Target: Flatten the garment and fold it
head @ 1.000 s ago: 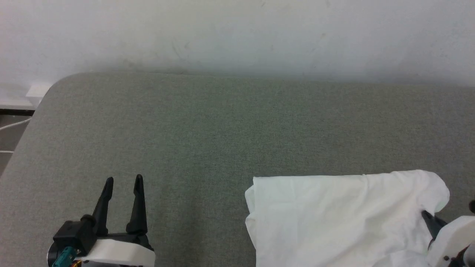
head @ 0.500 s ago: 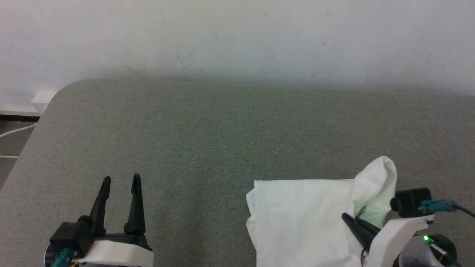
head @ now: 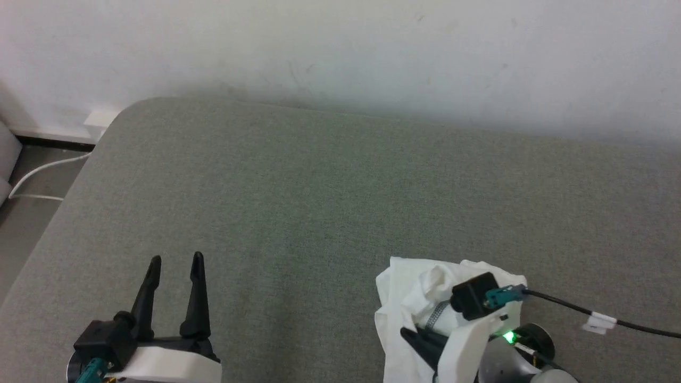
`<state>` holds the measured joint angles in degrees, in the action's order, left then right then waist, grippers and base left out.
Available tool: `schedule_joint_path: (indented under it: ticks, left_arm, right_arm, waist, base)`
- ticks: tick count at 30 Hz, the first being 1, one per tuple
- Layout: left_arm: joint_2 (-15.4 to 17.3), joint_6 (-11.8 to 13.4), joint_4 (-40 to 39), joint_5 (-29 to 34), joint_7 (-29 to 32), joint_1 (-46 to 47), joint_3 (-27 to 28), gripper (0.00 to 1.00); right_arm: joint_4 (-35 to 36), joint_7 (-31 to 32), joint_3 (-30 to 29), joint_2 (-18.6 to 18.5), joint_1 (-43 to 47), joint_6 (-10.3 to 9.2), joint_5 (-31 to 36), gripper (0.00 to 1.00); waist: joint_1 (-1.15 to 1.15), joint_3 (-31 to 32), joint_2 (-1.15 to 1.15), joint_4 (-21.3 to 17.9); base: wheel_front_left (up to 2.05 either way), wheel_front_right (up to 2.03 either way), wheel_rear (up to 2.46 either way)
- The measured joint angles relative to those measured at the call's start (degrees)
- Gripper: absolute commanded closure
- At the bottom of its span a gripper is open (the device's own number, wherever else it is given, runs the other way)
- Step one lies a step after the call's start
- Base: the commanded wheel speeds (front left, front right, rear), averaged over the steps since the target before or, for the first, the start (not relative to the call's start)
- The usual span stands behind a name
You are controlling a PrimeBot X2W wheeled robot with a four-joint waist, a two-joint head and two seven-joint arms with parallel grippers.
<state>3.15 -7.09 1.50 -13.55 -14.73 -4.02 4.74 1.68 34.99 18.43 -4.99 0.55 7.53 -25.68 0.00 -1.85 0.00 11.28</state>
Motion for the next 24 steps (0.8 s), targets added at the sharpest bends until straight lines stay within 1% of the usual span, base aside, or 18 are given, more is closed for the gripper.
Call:
schedule_joint_path:
  ticks: [5, 10, 15, 22, 23, 24]
  left_arm:
    - [-0.01, 0.0, 0.35, -0.11, 0.0, 0.04, -0.24, 0.0]
    - [-0.03, 0.0, 0.91, -0.57, 0.0, 0.13, -0.69, 0.0]
    - [-0.04, 0.0, 1.31, -0.81, 0.0, 1.04, -1.14, 0.0]
    - [-0.1, -0.01, 2.31, -1.03, 0.0, 2.55, -2.34, 0.0]
    - [-0.12, -0.01, 2.55, -1.03, 0.0, 2.71, -2.41, 0.0]
    - [-0.12, -0.01, 2.77, -1.03, 0.0, 2.89, -2.38, 0.0]
  right_arm:
    - [-4.89, -1.2, 6.03, -1.67, -3.77, 0.01, 0.0, 1.0]
    - [-10.78, -2.44, 10.2, -3.23, -7.97, 0.01, -0.48, 1.0]
    - [-16.69, -3.83, 12.16, -4.11, -12.58, 0.01, -2.5, 1.0]
    - [-23.21, -3.97, 14.5, -4.81, -17.67, 0.12, -8.54, 1.0]
    - [-23.76, -4.33, 15.21, -5.09, -18.25, 0.15, -8.97, 0.9]
    - [-24.14, -5.13, 15.92, -5.3, -18.68, 0.15, -9.25, 0.0]
  waist:
    - [0.0, -0.89, 0.0, 1.38]
    - [0.0, -1.95, 0.0, 2.19]
    - [0.0, -3.17, 0.0, 2.42]
    - [0.01, -5.12, 0.0, 2.54]
    - [0.01, -5.22, 0.0, 2.54]
    - [0.01, -5.19, 0.0, 2.52]
  base:
    - [0.0, 0.0, 0.0]
    - [0.0, 0.0, 0.0]
    - [0.0, 0.0, 0.0]
    - [0.0, 0.0, 0.0]
    - [0.0, 0.0, 0.0]
    - [0.0, 0.0, 0.0]
